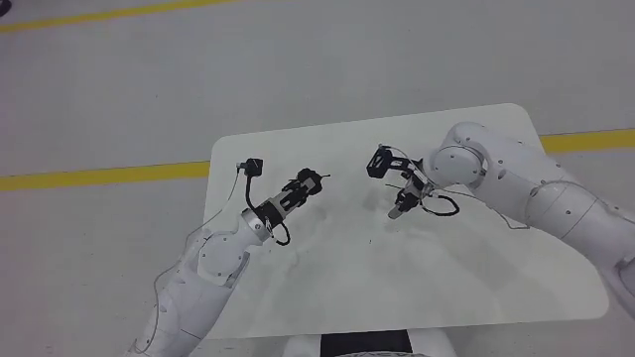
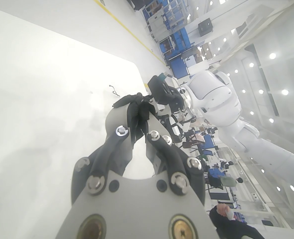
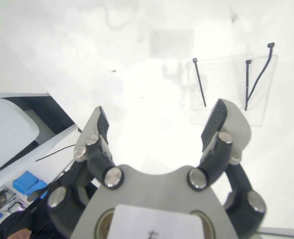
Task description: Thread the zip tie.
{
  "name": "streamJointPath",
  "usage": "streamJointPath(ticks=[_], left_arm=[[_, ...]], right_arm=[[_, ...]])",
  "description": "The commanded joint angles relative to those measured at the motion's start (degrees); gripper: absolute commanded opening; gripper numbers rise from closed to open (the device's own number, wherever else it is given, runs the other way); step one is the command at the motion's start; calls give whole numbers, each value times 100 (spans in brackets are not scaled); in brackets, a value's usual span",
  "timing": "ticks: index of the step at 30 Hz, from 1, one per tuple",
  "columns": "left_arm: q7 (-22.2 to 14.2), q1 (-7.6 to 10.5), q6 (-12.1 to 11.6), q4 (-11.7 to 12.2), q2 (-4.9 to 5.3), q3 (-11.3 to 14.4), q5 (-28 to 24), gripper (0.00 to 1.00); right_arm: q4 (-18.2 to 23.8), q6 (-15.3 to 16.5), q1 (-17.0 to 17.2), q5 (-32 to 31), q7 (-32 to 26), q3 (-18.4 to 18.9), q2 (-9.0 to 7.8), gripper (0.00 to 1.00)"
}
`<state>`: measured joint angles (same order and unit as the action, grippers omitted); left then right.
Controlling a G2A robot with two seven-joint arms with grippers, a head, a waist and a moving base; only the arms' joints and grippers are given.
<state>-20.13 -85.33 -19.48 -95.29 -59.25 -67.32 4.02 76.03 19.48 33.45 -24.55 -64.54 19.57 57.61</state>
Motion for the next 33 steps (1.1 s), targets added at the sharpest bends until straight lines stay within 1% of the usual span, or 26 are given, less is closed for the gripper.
streamJointPath(ticks=[1, 2, 10, 11, 13, 15, 20, 23, 24, 25, 26, 28, 29, 30, 31, 33], left_arm=[[0, 0, 0, 0, 0, 0, 0, 0], [0, 0, 0, 0, 0, 0, 0, 0], [0, 0, 0, 0, 0, 0, 0, 0], [0, 0, 0, 0, 0, 0, 0, 0], [0, 0, 0, 0, 0, 0, 0, 0], [0, 0, 0, 0, 0, 0, 0, 0], [0, 0, 0, 0, 0, 0, 0, 0], [0, 0, 0, 0, 0, 0, 0, 0], [0, 0, 0, 0, 0, 0, 0, 0], [0, 0, 0, 0, 0, 0, 0, 0], [0, 0, 0, 0, 0, 0, 0, 0], [0, 0, 0, 0, 0, 0, 0, 0], [0, 0, 0, 0, 0, 0, 0, 0], [0, 0, 0, 0, 0, 0, 0, 0], [0, 0, 0, 0, 0, 0, 0, 0], [0, 0, 0, 0, 0, 0, 0, 0]], right_arm=[[-105, 0, -91, -52, 151, -187, 40, 100], [-175, 0, -118, 27, 272, -235, 58, 100], [-174, -8, -102, 19, 312, -232, 58, 100], [-189, -60, -62, -84, 465, -210, 54, 100], [-190, -270, 12, -333, 594, -175, 41, 100], [-183, -205, 48, -318, 626, -100, 20, 100], [-205, -168, 141, -347, 610, 94, -38, 100], [-233, -171, 187, -465, 704, 218, -77, 100], [-225, -163, 210, -482, 713, 250, -90, 92], [-216, -168, 231, -504, 716, 283, -101, 76], [-212, -167, 250, -532, 703, 312, -114, 45], [-202, -134, 289, -550, 660, 380, -137, 41], [-211, -114, 302, -564, 654, 407, -144, 32], [-217, -64, 321, -578, 651, 436, -150, 27], [-233, -9, 334, -577, 650, 458, -154, 27], [-240, 0, 353, -596, 631, 479, -158, 24]])
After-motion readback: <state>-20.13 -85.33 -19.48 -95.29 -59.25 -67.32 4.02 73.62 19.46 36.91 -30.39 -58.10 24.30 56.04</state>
